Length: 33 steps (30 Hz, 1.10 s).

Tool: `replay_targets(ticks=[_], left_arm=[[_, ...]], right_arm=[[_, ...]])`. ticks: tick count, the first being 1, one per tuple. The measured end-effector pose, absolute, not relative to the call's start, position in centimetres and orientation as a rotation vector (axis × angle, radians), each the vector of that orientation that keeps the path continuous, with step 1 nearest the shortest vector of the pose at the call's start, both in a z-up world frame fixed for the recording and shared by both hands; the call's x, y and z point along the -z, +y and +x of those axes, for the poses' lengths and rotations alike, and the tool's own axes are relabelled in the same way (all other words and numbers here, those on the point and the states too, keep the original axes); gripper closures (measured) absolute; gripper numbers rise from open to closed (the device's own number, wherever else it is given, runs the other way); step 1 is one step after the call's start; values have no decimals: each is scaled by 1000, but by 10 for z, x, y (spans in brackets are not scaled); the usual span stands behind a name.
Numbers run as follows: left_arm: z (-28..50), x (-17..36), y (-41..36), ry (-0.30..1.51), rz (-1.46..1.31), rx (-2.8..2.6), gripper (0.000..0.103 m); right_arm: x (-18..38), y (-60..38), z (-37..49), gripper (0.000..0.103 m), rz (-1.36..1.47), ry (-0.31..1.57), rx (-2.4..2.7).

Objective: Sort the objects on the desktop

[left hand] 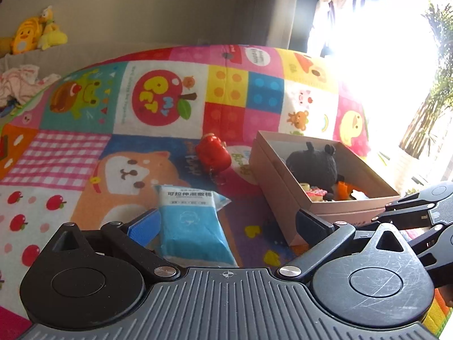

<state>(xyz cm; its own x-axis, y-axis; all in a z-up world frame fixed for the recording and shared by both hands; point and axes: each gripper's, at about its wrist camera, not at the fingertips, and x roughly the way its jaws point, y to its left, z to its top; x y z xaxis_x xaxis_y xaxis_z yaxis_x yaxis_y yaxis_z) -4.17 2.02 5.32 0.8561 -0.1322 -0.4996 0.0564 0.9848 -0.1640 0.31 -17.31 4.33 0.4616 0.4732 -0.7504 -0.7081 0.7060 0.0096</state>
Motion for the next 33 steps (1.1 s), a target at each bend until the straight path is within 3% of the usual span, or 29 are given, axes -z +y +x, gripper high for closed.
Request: replay_targets(ticks=[4,16,24,28,33], left_arm=[[-42,-50,7,567,-111,127,0],[-46,-39,-34,623,29,267,0],[-39,-26,-64,662,86,340,0],[-32,-27,-62,659,70,325,0],[-28,-25,-50,665,43,289,0]], right_arm=[[-27,-180,2,59,-328,790,-688],[-79,-285,-3,29,-137,608,-449],[-42,-302,14,31,-262,651,-276],[-27,-290,25,45,-311,665,-294],[-23,-264,41,43,-376,657,-330]])
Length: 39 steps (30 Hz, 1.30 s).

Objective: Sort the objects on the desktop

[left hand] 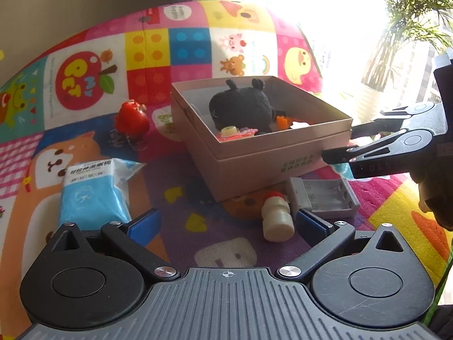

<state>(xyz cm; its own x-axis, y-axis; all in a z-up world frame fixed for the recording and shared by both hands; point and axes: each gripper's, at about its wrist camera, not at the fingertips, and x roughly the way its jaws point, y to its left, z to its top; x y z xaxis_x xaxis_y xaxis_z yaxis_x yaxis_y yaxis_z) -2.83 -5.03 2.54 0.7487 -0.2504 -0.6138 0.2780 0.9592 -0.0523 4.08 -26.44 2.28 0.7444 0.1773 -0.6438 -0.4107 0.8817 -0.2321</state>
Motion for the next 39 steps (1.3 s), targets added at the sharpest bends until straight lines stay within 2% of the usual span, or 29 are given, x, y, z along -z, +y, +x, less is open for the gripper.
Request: replay_targets(ticks=[8,13,15,17,24,26,33,39], left_arm=[[-24,-19,-40,674,0,273,0],[-25,-19,-45,679,14,296,0],[-25,-21,-48,678,20,319,0],[-25,-21,-55,675,49,334,0],[-20,-10,-73,704,177,278,0],[-17,-9,-72,700,192,241,0],[-1,-8,-51,676,150,94,0],[-2,-14,-49,662,92,163,0]], right_arm=[[-26,-219,89,44,-319,643,-377],[-36,-238,74,44,-251,630,-358],[-41,-260,55,41,-215,641,-359],[-40,-277,34,28,-190,676,-383],[-8,-272,-14,26,-257,756,-476],[-3,-267,-13,23,-282,741,-452],[-10,-273,18,24,-233,671,-235],[-1,-277,25,23,-146,694,-255]])
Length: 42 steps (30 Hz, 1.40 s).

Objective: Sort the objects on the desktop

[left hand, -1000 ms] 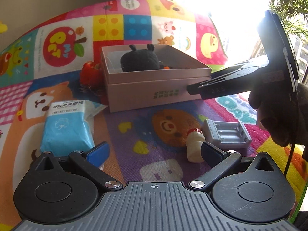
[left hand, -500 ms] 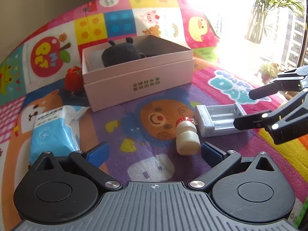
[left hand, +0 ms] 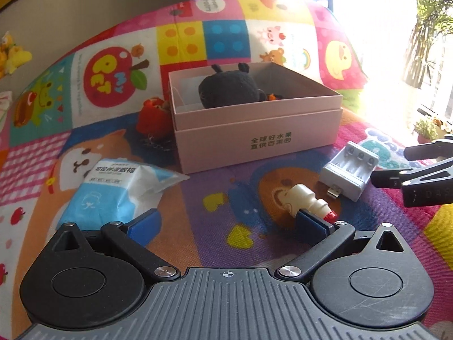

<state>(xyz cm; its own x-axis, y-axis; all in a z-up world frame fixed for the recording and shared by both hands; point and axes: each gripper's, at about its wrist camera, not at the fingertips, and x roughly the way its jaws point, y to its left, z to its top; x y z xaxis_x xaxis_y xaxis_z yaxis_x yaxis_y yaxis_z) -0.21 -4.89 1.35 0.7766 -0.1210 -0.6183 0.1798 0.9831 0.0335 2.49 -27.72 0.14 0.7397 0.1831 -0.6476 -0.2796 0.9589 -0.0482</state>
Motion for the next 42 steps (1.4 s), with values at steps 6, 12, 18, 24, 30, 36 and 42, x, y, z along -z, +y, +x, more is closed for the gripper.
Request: replay_targets(ticks=[6,12,18,24,30,36,42], left_arm=[[-10,-12,-63,687,70,362,0],[-6,-9,-79,669,117,394,0],[0,-9,-80,670,104,397,13],[3,-5,-76,683,79,379,14],[5,-5,-82,684,88,399,34],[6,-5,-79,672,91,363,55],[10,-6,-60,671,75,215,53]], right_arm=[[-1,-290,23,18,-55,682,-241],[-3,-304,24,14,30,663,-191],[-4,-301,22,5,18,645,-188],[-4,-301,22,3,23,643,-189],[-4,-301,22,0,25,640,-184],[-4,-300,21,0,14,643,-185],[-3,-285,18,0,-68,643,-212]])
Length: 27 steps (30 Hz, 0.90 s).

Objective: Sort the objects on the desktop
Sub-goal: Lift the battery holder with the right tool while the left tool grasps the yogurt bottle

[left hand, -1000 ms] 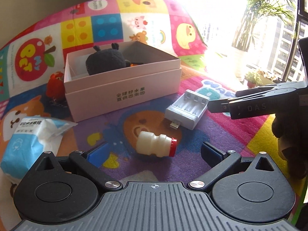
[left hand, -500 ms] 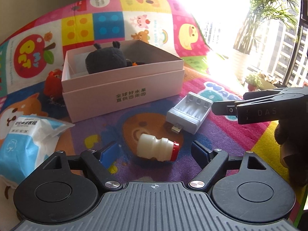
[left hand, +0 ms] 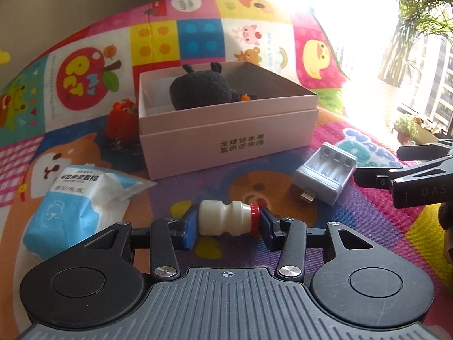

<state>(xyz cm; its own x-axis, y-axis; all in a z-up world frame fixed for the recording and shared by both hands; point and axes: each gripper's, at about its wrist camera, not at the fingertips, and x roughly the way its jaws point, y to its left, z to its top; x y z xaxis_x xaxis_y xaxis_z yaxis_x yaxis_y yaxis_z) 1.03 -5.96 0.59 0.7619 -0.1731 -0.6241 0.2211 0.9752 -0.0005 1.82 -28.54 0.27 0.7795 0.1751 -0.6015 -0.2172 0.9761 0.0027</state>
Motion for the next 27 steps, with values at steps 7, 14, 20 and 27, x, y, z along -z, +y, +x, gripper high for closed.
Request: replay_targets(ticks=[7,14,20,27], left_arm=[[6,-3,-41,671,2,189,24],[7,-3,-36,671,-39,185,13],[7,-4,-26,666,-103,161,8],[6,-4,-22,664,-132,153,7]], right_arm=[[0,-268,22,0,-161,680,-275],[2,-241,28,0,-256,696,-372],[0,-223,26,0,-296,672,-434],[-1,-232,38,0,-284,679,-425]])
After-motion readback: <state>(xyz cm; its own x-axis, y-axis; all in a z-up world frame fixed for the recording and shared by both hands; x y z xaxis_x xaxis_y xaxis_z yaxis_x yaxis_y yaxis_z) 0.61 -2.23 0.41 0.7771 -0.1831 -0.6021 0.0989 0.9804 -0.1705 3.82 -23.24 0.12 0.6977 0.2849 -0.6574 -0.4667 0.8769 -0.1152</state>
